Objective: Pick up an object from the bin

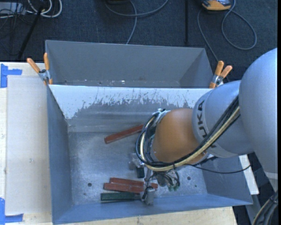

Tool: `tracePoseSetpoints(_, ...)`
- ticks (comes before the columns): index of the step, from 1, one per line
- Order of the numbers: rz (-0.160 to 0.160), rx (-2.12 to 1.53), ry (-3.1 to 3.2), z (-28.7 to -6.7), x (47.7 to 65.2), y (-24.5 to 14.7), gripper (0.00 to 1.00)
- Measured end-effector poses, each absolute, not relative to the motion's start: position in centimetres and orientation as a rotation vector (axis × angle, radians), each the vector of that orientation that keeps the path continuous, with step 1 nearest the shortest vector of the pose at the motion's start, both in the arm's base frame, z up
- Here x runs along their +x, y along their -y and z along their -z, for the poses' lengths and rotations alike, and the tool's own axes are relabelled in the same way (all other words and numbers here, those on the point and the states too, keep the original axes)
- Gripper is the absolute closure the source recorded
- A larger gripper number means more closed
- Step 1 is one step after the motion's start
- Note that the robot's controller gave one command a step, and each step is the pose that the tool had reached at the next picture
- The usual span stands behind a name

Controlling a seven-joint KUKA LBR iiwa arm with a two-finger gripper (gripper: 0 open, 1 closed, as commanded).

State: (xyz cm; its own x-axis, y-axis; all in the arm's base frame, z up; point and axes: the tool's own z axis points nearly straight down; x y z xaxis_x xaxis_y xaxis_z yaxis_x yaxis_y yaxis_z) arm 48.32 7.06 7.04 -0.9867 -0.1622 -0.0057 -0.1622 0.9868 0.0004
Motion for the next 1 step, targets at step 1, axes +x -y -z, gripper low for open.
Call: tracePoseSetpoints(1,0.000,-0.253,-3.134,-7.01,48.16,-7.02,1.00)
